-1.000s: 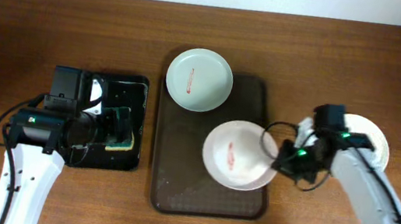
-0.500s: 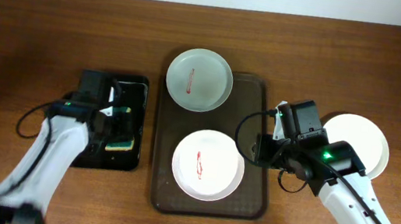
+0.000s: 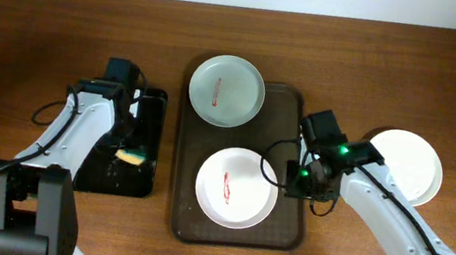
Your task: Clean dirty plates on tray and stack at the side
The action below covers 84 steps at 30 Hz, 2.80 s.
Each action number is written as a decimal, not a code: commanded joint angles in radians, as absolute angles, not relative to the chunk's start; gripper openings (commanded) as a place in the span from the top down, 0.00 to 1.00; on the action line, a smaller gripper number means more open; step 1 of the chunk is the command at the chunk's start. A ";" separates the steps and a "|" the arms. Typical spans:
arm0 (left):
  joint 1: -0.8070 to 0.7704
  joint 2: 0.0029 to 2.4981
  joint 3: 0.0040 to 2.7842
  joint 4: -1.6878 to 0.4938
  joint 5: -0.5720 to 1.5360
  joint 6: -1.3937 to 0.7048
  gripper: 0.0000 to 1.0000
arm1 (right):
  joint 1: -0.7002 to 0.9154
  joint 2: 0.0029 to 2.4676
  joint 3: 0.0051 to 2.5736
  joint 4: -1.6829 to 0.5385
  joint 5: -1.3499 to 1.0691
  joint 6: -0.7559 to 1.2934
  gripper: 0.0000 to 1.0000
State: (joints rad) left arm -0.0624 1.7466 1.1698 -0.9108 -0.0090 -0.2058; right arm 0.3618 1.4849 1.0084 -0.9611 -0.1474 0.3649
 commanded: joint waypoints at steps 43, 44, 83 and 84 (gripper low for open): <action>-0.624 1.969 1.017 -0.485 0.253 -0.611 1.00 | 0.366 1.806 1.006 -0.757 -0.224 0.297 0.96; -0.603 1.969 1.020 -0.533 0.152 -0.610 1.00 | 0.366 1.806 1.006 -0.762 -0.224 0.297 0.96; -0.540 1.940 1.301 -0.986 -0.221 -0.545 1.00 | 0.365 1.806 1.006 -0.796 -0.171 0.323 0.96; -0.540 1.909 1.327 -1.007 -0.169 -0.545 1.00 | 0.365 1.806 1.006 -0.797 -0.171 0.323 0.96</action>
State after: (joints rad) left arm -0.5846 1.9244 1.2839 -0.9539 -0.0715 -0.5423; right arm 0.3805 1.7908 1.0248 -0.7601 -0.2909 0.3290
